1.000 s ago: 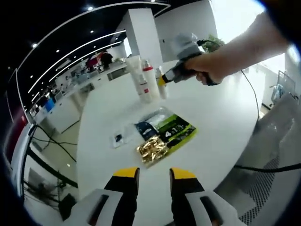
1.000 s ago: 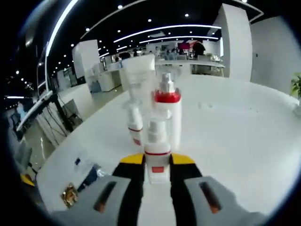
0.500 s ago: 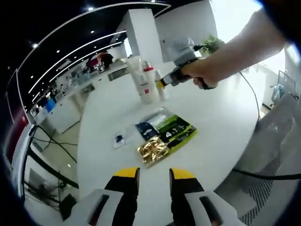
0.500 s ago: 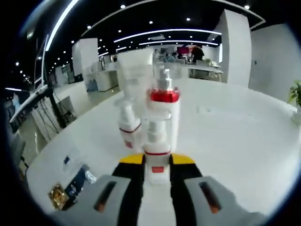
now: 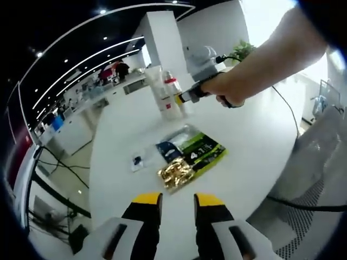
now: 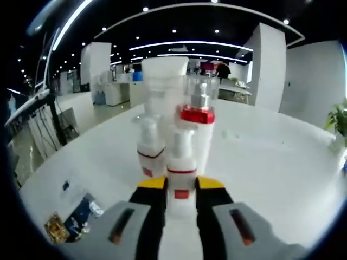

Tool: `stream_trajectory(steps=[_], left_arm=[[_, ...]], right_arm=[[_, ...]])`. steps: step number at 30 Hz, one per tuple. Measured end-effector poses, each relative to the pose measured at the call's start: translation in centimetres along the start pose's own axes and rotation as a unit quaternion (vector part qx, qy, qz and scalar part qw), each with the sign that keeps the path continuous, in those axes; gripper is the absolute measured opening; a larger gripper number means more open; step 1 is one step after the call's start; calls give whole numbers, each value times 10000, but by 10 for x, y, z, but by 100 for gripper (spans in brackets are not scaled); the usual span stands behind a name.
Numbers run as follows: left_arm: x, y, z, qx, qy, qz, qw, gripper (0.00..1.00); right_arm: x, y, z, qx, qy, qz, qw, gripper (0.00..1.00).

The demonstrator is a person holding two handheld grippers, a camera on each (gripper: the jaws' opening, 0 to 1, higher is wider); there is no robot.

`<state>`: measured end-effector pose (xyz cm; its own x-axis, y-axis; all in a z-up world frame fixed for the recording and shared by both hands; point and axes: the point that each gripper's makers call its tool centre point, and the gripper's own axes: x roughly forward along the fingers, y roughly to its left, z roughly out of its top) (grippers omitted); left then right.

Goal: Arrange the skincare products in the storage area until every visible bottle or jar stands upright without overlapping.

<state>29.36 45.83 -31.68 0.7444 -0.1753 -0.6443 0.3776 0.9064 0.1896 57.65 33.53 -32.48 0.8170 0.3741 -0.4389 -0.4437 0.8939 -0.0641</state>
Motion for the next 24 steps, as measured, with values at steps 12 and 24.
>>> stream_trajectory(steps=[12,24], left_arm=[[0,-1,2,72,-19,-26,10000,23],[0,-3,0,56,3,-73,10000,23]], right_arm=[[4,-1,-2,-211,47,5,9998,21],[3,1,-14,-149,305,117,9994,22]])
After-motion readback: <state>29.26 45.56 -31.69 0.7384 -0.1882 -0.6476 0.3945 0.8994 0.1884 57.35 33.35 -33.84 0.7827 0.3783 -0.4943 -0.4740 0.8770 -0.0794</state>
